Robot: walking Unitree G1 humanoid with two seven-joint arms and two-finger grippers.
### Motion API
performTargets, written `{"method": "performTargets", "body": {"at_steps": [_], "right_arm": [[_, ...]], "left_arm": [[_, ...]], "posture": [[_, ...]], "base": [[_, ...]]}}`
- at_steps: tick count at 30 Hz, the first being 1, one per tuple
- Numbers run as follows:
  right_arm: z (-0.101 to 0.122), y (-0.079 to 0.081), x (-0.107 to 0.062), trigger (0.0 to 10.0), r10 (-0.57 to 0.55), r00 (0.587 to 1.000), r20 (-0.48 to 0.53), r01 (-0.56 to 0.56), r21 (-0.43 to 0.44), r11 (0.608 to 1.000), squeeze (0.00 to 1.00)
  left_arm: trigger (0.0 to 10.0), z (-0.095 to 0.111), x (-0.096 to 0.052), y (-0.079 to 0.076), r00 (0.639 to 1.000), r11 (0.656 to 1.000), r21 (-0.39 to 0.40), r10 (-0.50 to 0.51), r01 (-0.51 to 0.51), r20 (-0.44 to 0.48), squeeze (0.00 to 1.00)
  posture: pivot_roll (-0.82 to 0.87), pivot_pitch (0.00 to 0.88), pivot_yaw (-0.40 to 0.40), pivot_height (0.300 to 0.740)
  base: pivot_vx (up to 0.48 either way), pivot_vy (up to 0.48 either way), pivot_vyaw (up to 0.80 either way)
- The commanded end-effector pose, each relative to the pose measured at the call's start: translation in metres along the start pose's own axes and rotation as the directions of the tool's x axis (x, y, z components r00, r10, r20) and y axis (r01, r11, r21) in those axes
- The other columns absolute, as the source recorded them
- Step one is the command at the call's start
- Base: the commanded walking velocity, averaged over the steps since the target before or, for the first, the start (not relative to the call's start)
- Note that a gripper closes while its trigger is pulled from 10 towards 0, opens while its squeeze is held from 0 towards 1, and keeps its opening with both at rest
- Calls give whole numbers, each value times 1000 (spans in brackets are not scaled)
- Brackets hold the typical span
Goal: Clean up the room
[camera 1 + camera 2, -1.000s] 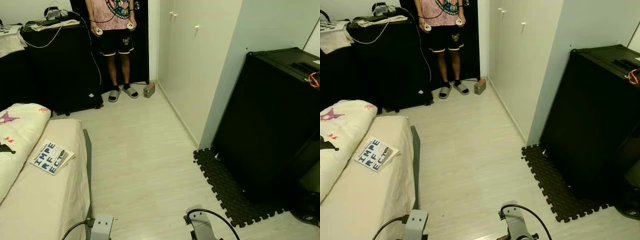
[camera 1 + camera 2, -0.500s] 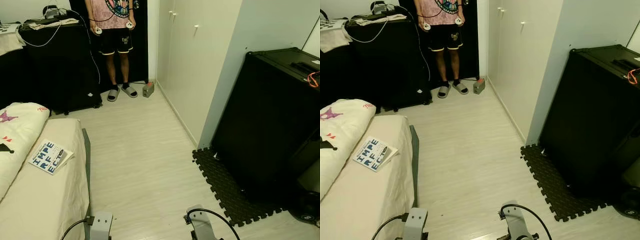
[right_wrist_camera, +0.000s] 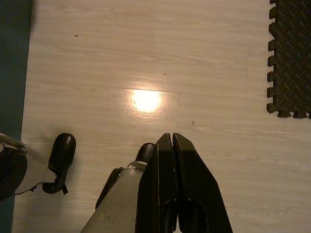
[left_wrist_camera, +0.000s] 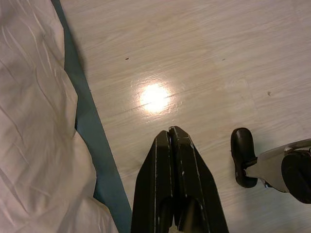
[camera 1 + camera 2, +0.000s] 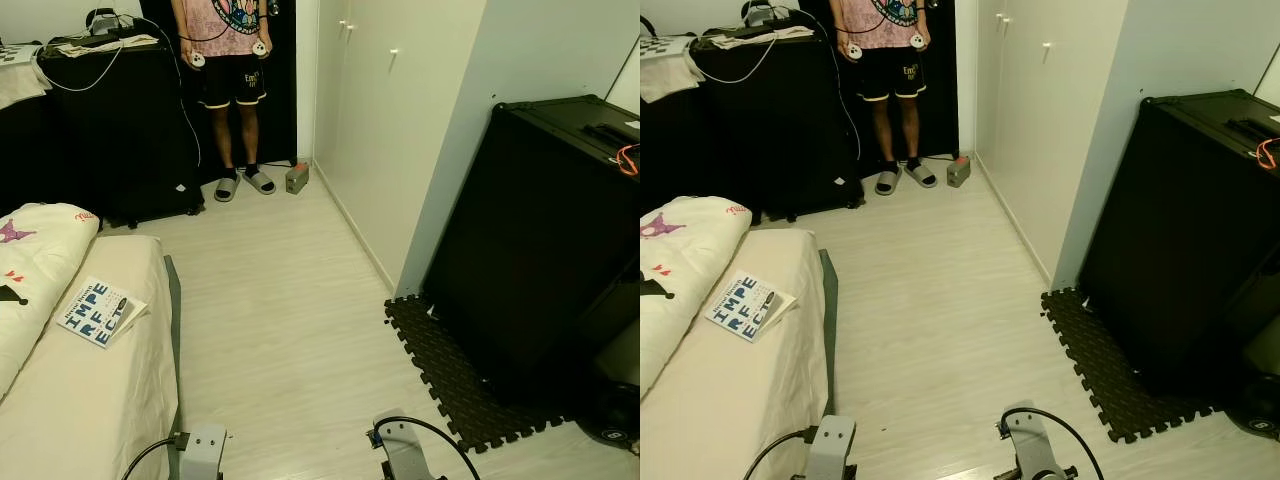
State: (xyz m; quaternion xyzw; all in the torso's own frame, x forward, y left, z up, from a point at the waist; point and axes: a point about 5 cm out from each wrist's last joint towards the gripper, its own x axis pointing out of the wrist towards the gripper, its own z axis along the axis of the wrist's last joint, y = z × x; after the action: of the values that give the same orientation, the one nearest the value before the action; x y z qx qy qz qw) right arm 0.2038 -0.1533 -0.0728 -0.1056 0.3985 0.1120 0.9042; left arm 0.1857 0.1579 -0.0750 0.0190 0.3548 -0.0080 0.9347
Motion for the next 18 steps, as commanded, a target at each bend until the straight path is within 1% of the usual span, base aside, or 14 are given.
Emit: {"method": "performTargets", "body": {"at_steps": [1, 18], "right_arm": [[-5, 3, -1, 10000, 5, 1000, -25, -5, 2, 1000, 0], [-5, 4, 0, 10000, 7, 1000, -27, -7, -1, 1000, 0]], "left_arm": [[10000, -5, -1, 0, 1000, 1000, 10, -6, 6, -23, 0], [10000, -5, -1, -1, 1000, 1000, 26, -9, 10, -25, 0]], "posture": [[-42, 76, -14, 740], [-40, 79, -11, 740]], "base": [[0, 0, 0], [0, 0, 0]]}}
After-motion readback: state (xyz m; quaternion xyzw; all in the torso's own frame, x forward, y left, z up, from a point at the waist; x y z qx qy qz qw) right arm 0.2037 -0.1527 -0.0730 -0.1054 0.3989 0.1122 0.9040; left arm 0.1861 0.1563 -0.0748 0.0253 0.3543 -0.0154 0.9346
